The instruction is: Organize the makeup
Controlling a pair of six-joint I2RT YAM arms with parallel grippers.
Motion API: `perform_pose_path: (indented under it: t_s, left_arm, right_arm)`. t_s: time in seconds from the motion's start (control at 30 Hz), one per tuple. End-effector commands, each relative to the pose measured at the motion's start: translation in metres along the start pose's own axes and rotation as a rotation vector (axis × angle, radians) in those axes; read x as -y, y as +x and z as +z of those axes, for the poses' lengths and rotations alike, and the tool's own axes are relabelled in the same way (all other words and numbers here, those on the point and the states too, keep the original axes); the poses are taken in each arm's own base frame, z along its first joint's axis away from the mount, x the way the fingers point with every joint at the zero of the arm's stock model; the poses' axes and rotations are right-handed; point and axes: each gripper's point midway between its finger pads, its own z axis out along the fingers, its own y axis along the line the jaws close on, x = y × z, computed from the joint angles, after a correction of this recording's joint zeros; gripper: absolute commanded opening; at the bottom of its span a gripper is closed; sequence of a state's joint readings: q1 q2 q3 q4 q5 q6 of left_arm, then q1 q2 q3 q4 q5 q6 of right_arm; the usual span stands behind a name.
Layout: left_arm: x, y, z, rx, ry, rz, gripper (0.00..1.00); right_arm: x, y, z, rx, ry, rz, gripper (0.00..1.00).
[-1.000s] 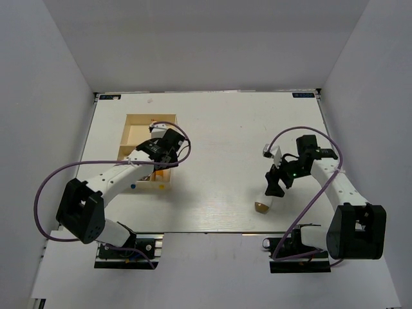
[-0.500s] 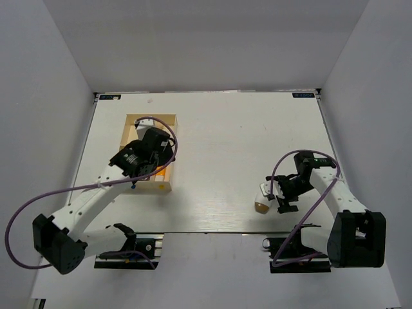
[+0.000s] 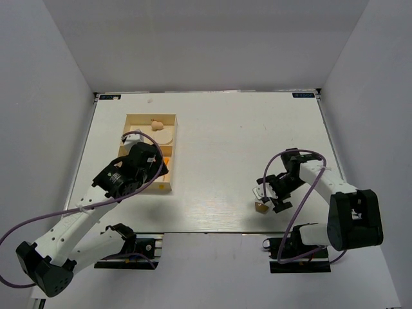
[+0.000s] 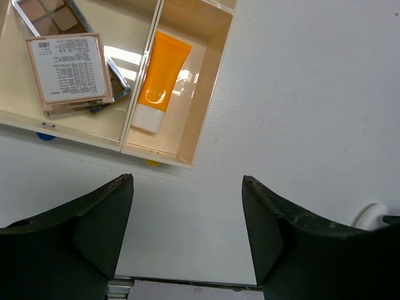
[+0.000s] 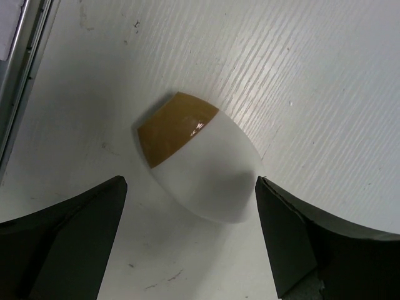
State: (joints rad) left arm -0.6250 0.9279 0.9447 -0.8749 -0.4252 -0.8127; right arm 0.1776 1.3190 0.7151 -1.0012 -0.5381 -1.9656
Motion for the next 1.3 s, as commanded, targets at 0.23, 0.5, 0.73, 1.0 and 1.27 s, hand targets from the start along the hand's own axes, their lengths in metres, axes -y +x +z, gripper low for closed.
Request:
perform_pose_path:
  t_s: [0.23, 0.5, 0.73, 1.0, 1.27]
  left_arm:
    - [0.002, 0.005, -0.008, -0.014, 0.035, -0.058, 0.80]
    - [0.002, 0.002, -0.012, -0.007, 0.043, -0.070, 0.80]
    - [0.002, -0.001, -0.016, 0.005, 0.049, -0.079, 0.80]
    - [0.004, -0.006, -0.021, 0.017, 0.063, -0.090, 0.80]
    - [0.014, -0.027, -0.039, 0.096, 0.146, -0.128, 0.80]
  right_arm:
    - [0.040, -0.010, 0.013, -0.017, -0.059, -0.660, 0.89]
    - [0.043, -0.004, 0.031, -0.026, -0.126, -0.694, 0.89]
    - [0.042, 0.007, 0.036, -0.055, -0.184, -0.676, 0.87]
    - [0.041, 0.014, 0.031, -0.094, -0.216, -0.528, 0.53]
    - [0.103, -0.047, 0.014, 0.041, 0.009, -0.309, 0.24]
